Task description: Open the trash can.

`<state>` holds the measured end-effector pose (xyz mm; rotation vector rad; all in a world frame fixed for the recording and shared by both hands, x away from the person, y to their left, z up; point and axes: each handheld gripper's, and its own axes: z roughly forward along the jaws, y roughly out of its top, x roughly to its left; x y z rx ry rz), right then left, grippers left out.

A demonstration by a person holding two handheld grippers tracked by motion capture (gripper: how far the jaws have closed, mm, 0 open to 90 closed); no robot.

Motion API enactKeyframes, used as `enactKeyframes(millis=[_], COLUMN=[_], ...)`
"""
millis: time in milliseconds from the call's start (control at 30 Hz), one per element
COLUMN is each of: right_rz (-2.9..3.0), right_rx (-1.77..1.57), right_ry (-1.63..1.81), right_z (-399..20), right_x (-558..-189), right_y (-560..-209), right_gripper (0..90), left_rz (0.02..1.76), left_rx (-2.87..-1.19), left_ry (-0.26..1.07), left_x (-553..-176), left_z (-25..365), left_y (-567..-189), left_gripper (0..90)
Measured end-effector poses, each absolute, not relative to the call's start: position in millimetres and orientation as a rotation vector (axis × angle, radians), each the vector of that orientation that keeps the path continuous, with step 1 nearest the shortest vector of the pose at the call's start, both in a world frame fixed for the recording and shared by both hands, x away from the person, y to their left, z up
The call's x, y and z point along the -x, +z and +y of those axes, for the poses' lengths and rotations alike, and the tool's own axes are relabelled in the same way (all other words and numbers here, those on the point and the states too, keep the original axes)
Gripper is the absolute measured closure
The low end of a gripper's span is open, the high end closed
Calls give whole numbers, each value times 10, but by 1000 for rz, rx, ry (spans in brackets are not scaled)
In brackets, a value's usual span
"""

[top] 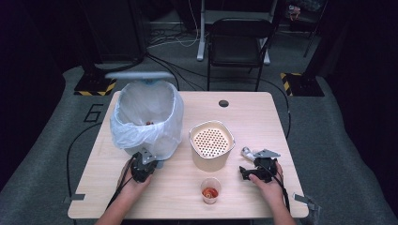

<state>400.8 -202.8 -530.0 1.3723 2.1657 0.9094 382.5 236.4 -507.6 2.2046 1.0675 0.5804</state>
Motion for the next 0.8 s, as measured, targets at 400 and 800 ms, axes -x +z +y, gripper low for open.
enactKeyframes(millis=[400,800], right_rz=[2164,2180], right_rx=[-1372,-1353], right_ry=[907,911], right_z=[-2029,-2007], right_x=[-4007,-3985], right_y=[-5299,-5253], right_gripper=[0,157], left_rz=[1153,1088], left_rx=[-2158,-2190], left_ry=[591,560], left_x=[-3795,-3839], left_z=[2345,2392], left_y=[-5087,-5071], left_gripper=[900,900])
